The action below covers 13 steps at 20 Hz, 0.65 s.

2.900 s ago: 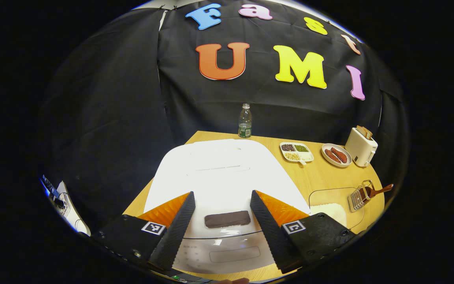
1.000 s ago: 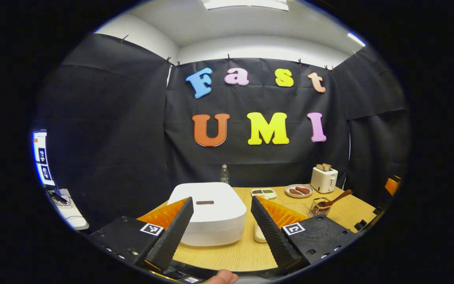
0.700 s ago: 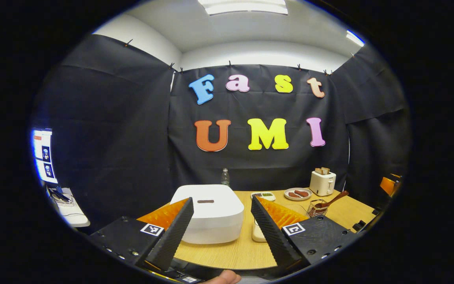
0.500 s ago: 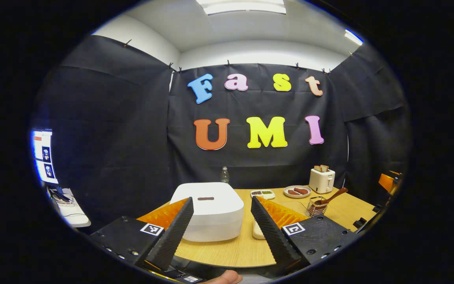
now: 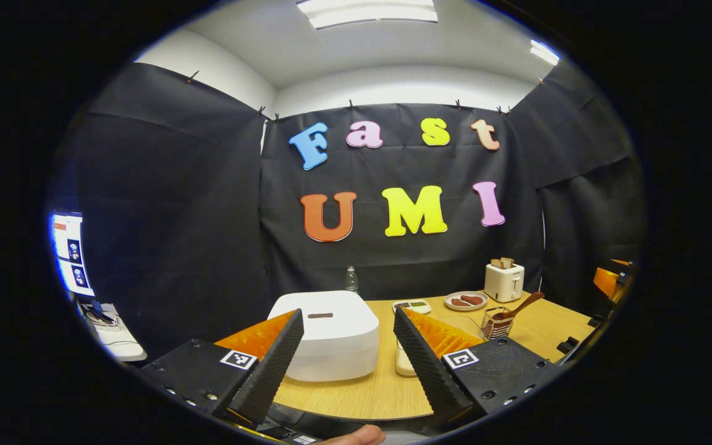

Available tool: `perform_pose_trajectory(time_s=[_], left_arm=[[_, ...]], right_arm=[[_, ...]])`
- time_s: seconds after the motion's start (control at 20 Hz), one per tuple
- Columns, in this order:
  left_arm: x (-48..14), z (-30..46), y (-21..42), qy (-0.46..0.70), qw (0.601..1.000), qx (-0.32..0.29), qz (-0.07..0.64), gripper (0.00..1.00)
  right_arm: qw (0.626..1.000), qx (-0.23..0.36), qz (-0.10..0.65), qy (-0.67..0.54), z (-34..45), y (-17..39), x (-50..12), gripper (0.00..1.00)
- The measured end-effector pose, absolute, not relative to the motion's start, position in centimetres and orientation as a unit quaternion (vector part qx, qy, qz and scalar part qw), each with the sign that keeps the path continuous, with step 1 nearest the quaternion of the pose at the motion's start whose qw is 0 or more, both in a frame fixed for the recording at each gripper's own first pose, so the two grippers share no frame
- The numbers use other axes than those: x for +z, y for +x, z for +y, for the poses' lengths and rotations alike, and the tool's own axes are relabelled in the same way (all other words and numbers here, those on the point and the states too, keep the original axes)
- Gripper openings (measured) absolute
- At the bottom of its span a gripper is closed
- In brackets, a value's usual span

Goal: Close the left gripper, press the button to open the rice cooker; take a wooden spoon from the chopstick holder with the right hand, scoop a spoonful of rice and pour it into the rice cooker, then put the wooden spoon back into the chopstick holder.

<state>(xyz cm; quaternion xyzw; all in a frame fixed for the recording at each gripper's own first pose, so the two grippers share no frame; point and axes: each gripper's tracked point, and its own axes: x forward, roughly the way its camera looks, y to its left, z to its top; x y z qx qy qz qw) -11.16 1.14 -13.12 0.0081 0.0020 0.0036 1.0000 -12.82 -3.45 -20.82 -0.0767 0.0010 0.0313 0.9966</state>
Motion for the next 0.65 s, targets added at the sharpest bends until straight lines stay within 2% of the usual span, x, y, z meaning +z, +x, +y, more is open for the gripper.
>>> perform_pose_trajectory(time_s=[0.05,0.1,0.15,0.2,0.25,0.45,0.5,0.55,0.65], left_arm=[[-13.10,0.95,-11.24,0.010,1.000,0.002,0.001,0.94],[-13.29,0.91,-11.19,0.012,1.000,0.002,0.001,0.94],[-13.42,0.77,-11.27,0.014,1.000,0.001,0.002,0.94],[-13.29,0.69,-11.42,0.014,1.000,0.000,0.003,0.94],[-13.19,0.68,-11.44,0.014,1.000,0.000,0.002,0.94],[-12.87,0.88,-11.78,0.011,1.000,0.000,-0.005,0.95],[-12.77,0.85,-11.80,0.010,1.000,0.000,-0.006,0.95],[-12.77,0.81,-11.91,0.009,1.000,0.000,-0.006,0.95],[-12.84,0.58,-11.86,0.008,1.000,-0.004,-0.006,0.95]], right_arm=[[0.996,0.034,-0.002,-0.078,-3.32,-12.90,-20.68,0.96],[0.996,0.035,-0.003,-0.080,-3.30,-12.97,-20.50,1.00],[0.996,0.036,-0.004,-0.080,-3.29,-13.02,-20.49,1.00],[0.996,0.036,-0.004,-0.080,-3.31,-13.00,-20.49,0.96],[0.996,0.035,-0.003,-0.080,-3.36,-12.95,-20.53,1.00],[0.996,0.034,-0.003,-0.082,-3.51,-12.85,-20.49,1.00],[0.996,0.033,-0.003,-0.081,-3.55,-12.89,-20.45,0.96],[0.996,0.034,-0.002,-0.081,-3.43,-12.94,-20.53,1.00],[0.996,0.038,0.000,-0.080,-3.23,-12.98,-20.65,1.00]])
